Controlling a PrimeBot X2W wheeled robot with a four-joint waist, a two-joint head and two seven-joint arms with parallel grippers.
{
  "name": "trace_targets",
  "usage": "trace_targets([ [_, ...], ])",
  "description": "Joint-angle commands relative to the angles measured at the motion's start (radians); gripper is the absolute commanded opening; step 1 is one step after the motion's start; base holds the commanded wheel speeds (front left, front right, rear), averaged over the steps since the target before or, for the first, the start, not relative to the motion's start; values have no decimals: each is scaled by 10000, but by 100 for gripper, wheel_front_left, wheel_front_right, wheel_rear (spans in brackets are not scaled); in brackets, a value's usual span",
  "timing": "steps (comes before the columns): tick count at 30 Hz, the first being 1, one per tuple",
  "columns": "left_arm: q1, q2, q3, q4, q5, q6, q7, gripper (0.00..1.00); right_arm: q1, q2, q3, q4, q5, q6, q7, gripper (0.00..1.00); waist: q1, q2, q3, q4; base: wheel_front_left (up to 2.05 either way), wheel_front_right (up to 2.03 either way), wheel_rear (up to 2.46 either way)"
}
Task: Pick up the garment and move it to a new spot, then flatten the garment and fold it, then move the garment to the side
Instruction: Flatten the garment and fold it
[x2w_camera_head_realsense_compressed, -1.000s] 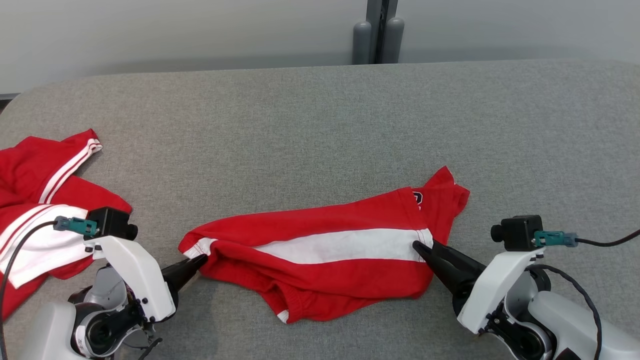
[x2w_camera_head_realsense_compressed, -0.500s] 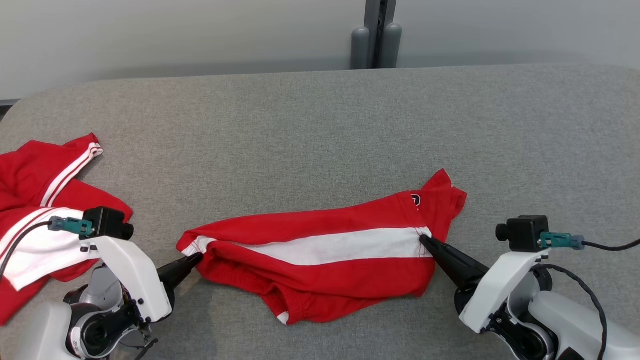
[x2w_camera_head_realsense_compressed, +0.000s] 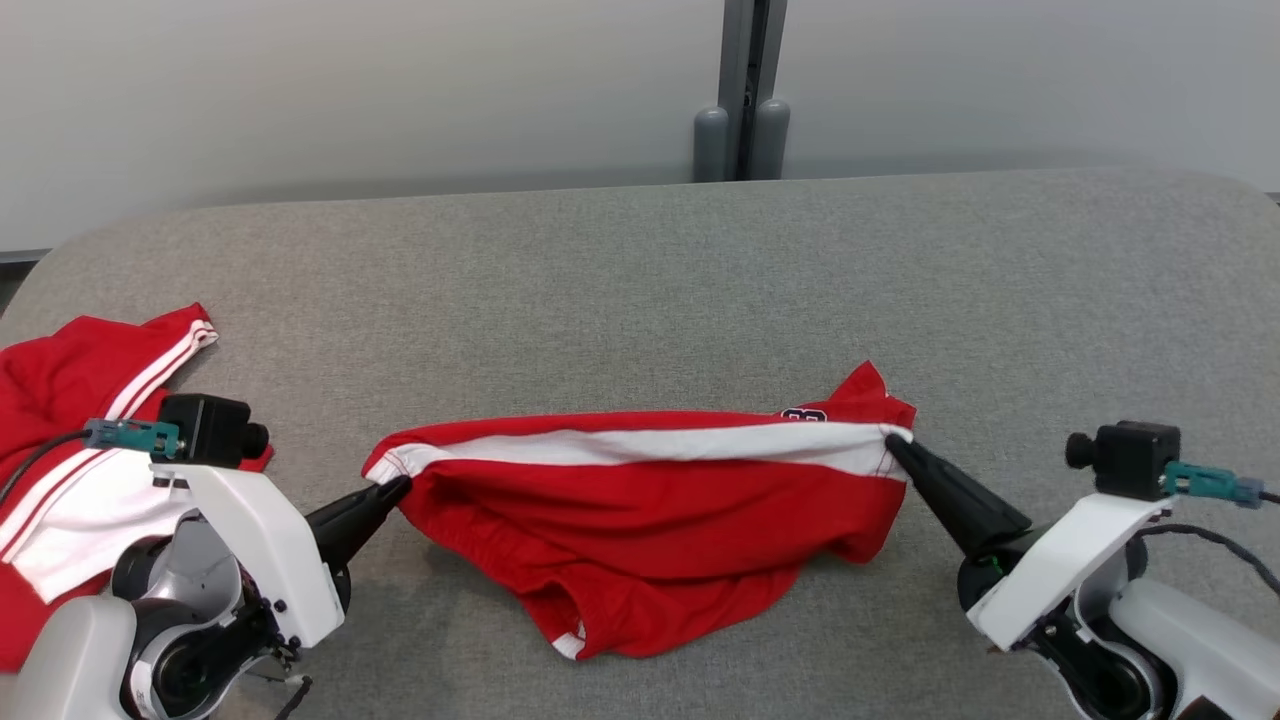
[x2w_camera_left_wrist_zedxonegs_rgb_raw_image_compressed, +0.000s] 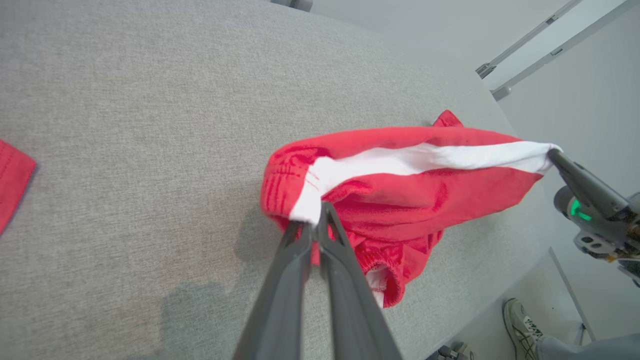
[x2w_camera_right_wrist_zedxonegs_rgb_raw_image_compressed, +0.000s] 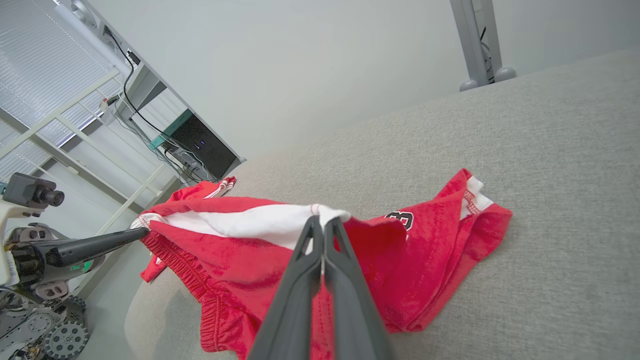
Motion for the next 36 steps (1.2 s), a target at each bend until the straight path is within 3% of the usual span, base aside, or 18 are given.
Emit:
trace_targets([
  [1,-120,158,-43,-143,58,-48,-87,0,38,-146,-205,-65,31,3,-107,0,0,0,-19,-80,0,0,0],
  [6,-688,276,-348,-469,275,-48,-609,0,-459,-144,-752,-323,35,5,-151,0,0,0,178,-301,0,0,0],
  [11,-2050,218,-1034,113,854,-48,-966,0,-1504,-211,-959,50,-685,5,-154,0,0,0,678,-391,0,0,0],
  [15,-4164,120,-1909,1142,1793,-38,-2155,0,-2968,-220,-960,259,-1089,5,-142,0,0,0,1537,-471,0,0,0],
  [23,-7873,29,-3237,2631,2170,-29,-3137,0,-6206,-475,-1121,403,-1177,3,-16,0,0,0,3298,-616,0,0,0],
  [29,-10733,-283,-3557,4025,2770,-30,-4021,0,-8642,-612,-1548,769,-1199,5,-90,0,0,0,4416,-647,0,0,0],
  [36,-13503,-795,-3477,5823,3452,154,-5146,0,-11168,-251,-1668,2054,-1239,5,46,0,0,0,5299,-703,0,0,0],
])
